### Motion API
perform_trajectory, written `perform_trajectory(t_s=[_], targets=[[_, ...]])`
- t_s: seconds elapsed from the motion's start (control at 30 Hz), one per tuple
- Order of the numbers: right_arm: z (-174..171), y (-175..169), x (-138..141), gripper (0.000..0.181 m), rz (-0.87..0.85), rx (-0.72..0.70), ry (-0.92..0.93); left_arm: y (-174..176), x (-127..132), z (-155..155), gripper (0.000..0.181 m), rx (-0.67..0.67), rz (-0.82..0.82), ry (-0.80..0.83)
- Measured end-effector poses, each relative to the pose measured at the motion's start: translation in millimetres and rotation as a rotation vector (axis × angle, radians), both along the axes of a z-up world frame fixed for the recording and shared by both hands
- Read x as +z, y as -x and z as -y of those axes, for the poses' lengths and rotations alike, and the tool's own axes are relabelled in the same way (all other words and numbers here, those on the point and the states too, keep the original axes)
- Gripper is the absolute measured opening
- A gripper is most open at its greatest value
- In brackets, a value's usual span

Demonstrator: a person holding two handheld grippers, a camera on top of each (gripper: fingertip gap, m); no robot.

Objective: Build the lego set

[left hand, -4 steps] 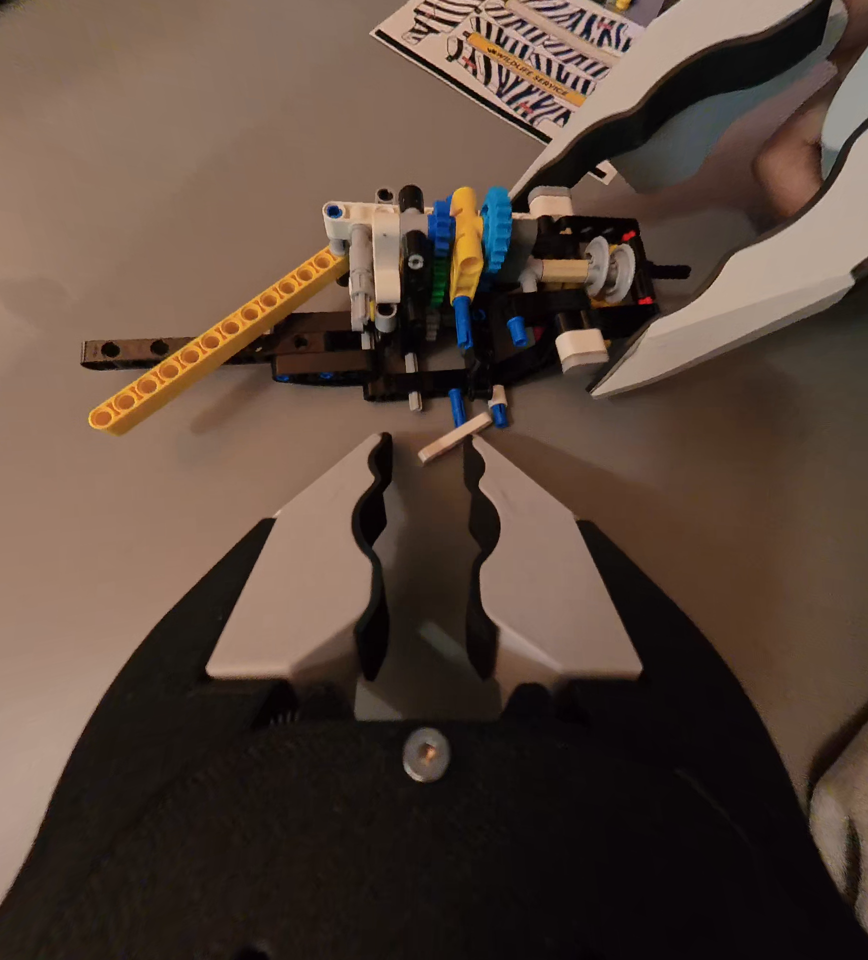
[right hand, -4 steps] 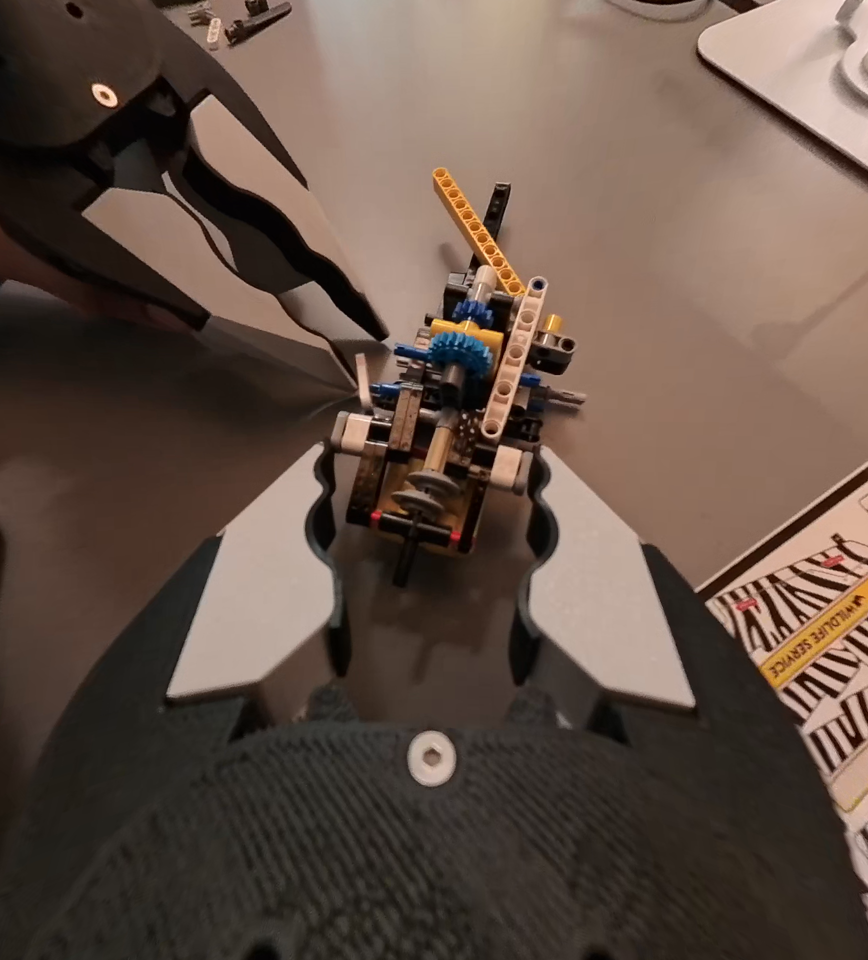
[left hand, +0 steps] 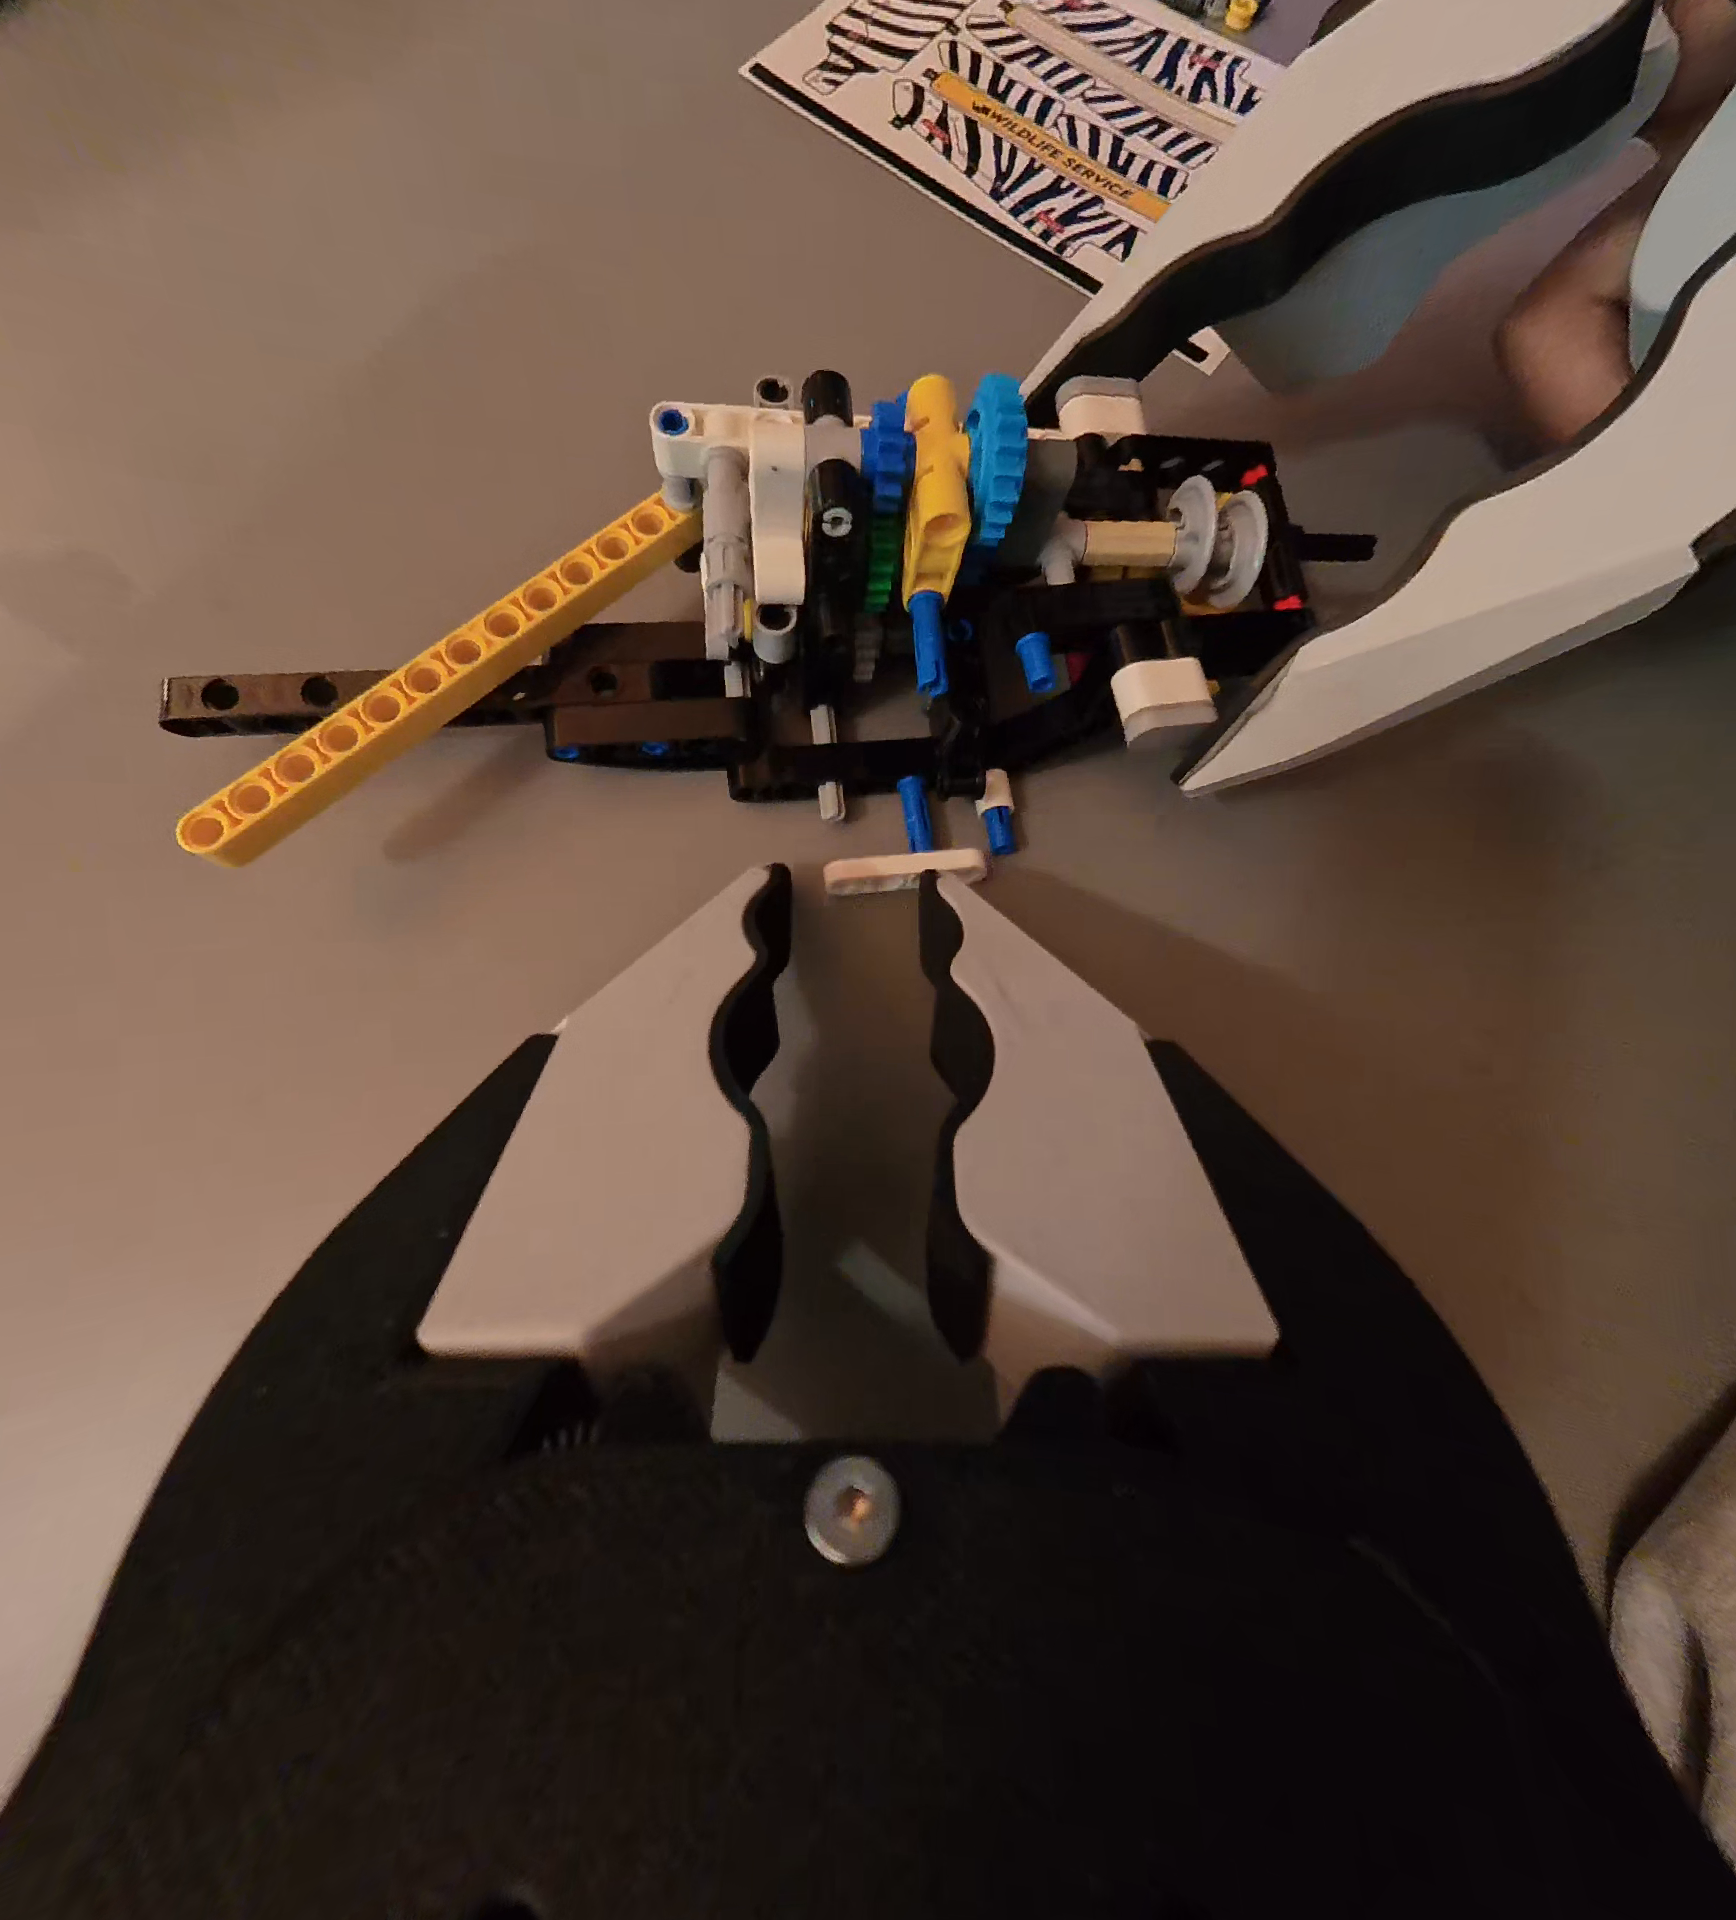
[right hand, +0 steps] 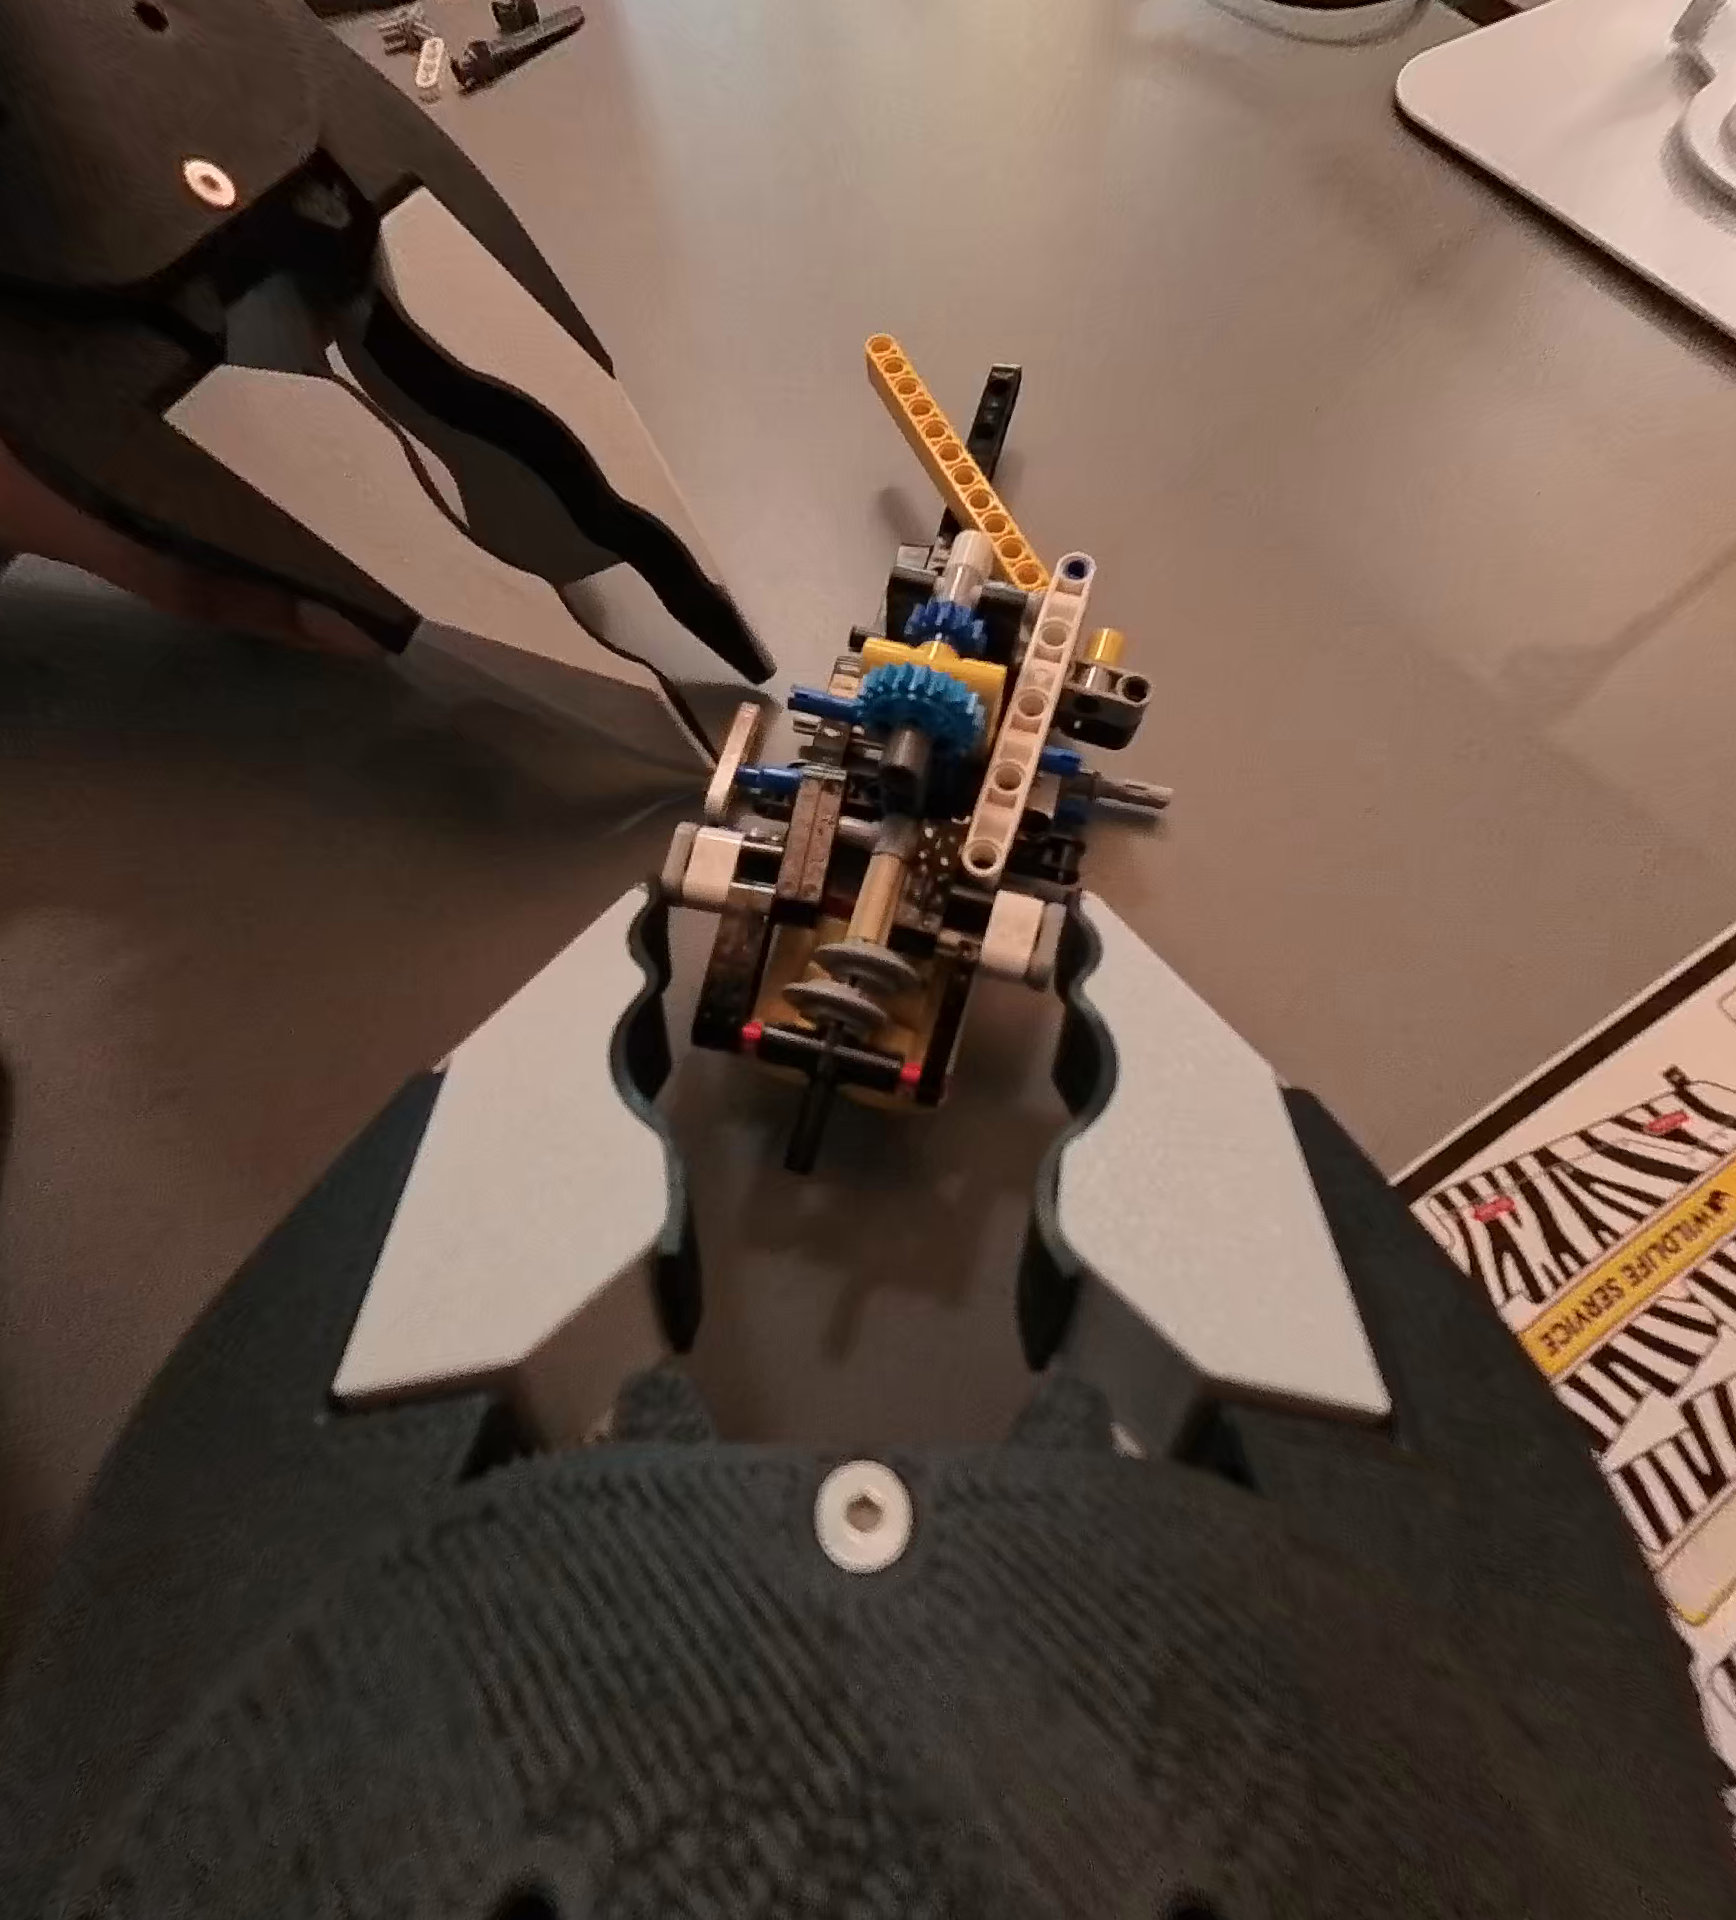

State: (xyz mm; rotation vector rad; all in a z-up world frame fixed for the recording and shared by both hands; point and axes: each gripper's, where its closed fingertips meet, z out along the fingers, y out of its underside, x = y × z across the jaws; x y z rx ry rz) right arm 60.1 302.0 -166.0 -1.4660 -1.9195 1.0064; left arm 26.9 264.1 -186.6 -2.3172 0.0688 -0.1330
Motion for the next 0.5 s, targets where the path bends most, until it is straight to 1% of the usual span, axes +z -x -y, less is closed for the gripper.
perform_trajectory(t_s=[0.23,0.5], targets=[[0.0,0.3,0.0,0.075,-0.002,0.001,-0.002,-2.1,-1.2,1.4,0.021,-0.037,-0.021,0.006],[0.1,0.6,-0.2,0.075,0.001,0.001,-0.009,-5.8,-2.7,0.9,0.020,-0.044,-0.036,0.013]])
